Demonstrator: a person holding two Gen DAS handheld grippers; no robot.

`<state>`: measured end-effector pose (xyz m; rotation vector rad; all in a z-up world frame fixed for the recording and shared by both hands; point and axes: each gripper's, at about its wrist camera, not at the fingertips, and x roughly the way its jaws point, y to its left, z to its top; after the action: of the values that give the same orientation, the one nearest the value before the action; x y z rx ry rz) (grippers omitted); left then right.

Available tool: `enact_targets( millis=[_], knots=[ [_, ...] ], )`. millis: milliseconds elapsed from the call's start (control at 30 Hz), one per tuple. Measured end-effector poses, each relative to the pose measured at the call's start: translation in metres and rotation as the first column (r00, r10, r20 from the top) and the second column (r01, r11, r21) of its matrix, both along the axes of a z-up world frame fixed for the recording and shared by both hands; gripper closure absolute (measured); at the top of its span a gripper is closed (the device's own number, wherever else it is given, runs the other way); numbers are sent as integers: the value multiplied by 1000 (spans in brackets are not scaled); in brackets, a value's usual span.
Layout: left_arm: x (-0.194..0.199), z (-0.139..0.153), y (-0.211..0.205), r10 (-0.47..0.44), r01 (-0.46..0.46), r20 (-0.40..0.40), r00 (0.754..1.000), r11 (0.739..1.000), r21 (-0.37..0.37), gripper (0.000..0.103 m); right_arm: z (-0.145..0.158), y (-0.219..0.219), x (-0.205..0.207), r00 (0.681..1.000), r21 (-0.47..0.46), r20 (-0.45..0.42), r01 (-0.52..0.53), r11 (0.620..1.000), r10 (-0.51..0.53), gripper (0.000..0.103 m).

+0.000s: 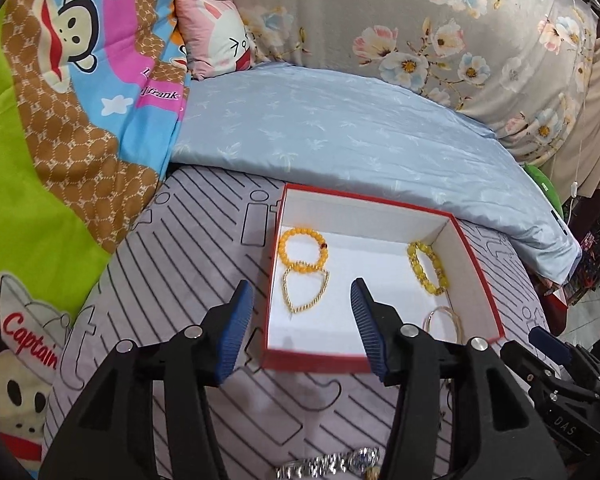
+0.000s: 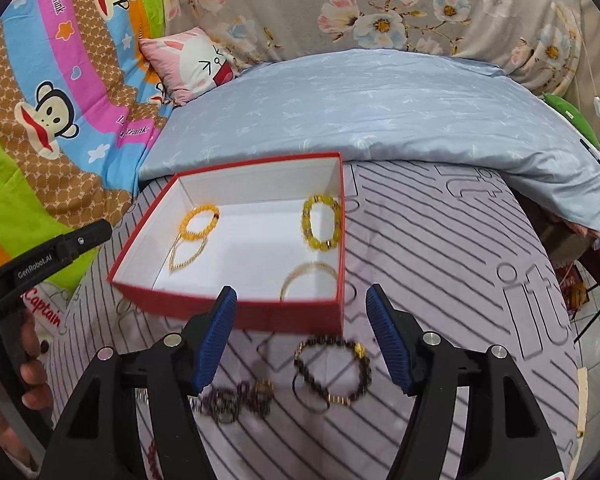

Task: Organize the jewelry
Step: 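Move the left tool to the dark red bead bracelet and grasp it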

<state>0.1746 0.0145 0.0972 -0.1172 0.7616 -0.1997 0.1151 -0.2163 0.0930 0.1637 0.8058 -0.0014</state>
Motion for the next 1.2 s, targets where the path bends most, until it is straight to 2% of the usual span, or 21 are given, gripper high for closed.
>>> enact_targets(
  millis=[533,800,1067,1133,1200],
  knots=[
    [-81,-37,0,-39,43,-69,997,997,57,49,-34,10,-77,996,-1,-85,-1,1000,1,39],
    [-109,-63,-8,-74,82,-133,988,995,61,49,-48,12,-97,993,3,-119,-5,1000,5,39],
    [-129,-82,-19,-112,127,-163,980,988,83,49,-51,11,-107,992,9,-124,2,1000,-1,39],
    [-131,-86,-22,-120,136,-167,979,987,87,52,-50,11,-108,992,9,-124,-1,1000,2,39],
    [-133,-88,-25,-131,148,-173,976,985,89,60,-51,13,-109,992,6,-124,-5,1000,6,39]
  ],
)
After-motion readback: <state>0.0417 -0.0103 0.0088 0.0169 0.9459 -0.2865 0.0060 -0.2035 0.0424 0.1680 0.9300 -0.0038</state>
